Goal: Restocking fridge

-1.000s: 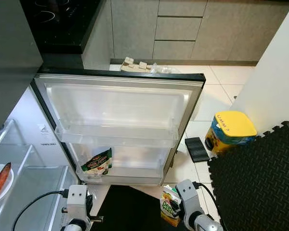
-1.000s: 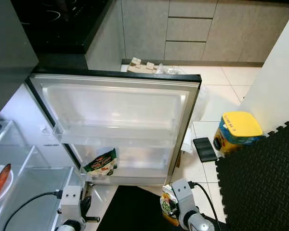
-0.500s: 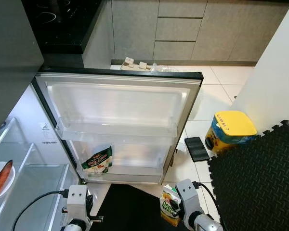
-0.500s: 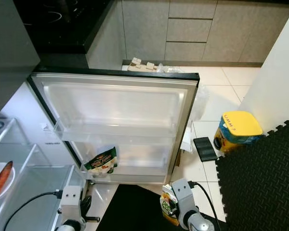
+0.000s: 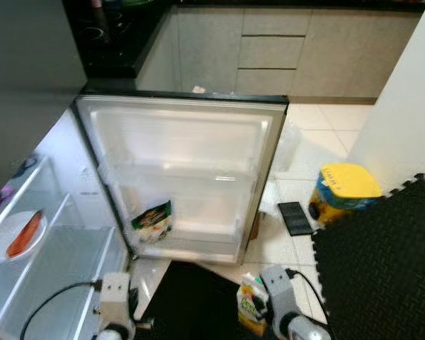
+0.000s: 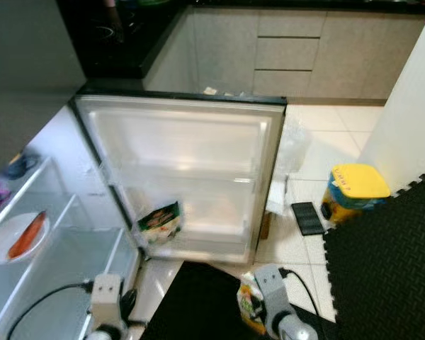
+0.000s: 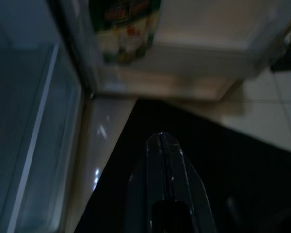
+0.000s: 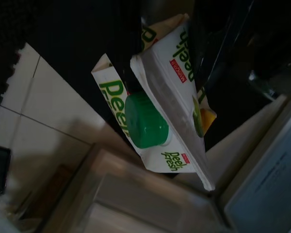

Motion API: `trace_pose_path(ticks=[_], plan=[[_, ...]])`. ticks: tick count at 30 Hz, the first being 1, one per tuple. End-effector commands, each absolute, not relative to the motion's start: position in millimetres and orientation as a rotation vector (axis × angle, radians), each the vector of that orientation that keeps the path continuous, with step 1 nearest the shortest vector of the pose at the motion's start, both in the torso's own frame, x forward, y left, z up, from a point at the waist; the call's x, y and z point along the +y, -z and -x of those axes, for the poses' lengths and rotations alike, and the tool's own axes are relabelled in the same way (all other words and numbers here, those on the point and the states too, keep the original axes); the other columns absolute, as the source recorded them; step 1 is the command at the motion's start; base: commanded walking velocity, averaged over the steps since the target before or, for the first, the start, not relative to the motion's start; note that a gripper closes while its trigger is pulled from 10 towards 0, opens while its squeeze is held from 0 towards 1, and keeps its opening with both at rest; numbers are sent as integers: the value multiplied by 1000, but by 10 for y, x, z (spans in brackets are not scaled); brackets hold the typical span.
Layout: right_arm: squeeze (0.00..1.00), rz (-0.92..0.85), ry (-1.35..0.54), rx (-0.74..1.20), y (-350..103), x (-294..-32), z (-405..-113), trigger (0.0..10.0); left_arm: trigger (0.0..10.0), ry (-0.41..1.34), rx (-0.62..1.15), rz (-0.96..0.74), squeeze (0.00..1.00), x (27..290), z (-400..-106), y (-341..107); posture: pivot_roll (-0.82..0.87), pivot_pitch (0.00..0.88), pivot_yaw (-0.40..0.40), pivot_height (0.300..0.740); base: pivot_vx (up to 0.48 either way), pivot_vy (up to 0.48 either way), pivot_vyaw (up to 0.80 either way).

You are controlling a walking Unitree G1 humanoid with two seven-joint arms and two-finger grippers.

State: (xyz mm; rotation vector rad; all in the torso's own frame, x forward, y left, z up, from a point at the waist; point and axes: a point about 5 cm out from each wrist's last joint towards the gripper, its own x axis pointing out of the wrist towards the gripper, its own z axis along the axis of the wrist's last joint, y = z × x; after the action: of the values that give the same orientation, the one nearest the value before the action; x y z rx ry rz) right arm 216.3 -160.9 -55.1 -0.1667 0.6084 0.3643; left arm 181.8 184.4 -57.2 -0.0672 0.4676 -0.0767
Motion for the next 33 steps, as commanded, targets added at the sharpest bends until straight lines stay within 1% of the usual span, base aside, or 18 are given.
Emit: trace_pose_path(ticks=[1, 19, 33], plan=[[0, 156, -362, 628, 589, -1591, -2110, 10000, 10000, 85, 468, 61, 0, 1840, -1834, 567, -53, 76, -55, 729, -322, 0, 0], [0, 155, -360, 629, 591, -1597, -2106, 10000, 10000, 79, 472, 52, 0, 1851, -1845, 566, -53, 79, -53, 729, -18, 0, 0], [0, 157, -357, 628, 589, -1611, -2107, 10000, 10000, 111, 471, 27, 0, 1804, -1873, 556, -55, 81, -51, 729, 0, 0, 0]])
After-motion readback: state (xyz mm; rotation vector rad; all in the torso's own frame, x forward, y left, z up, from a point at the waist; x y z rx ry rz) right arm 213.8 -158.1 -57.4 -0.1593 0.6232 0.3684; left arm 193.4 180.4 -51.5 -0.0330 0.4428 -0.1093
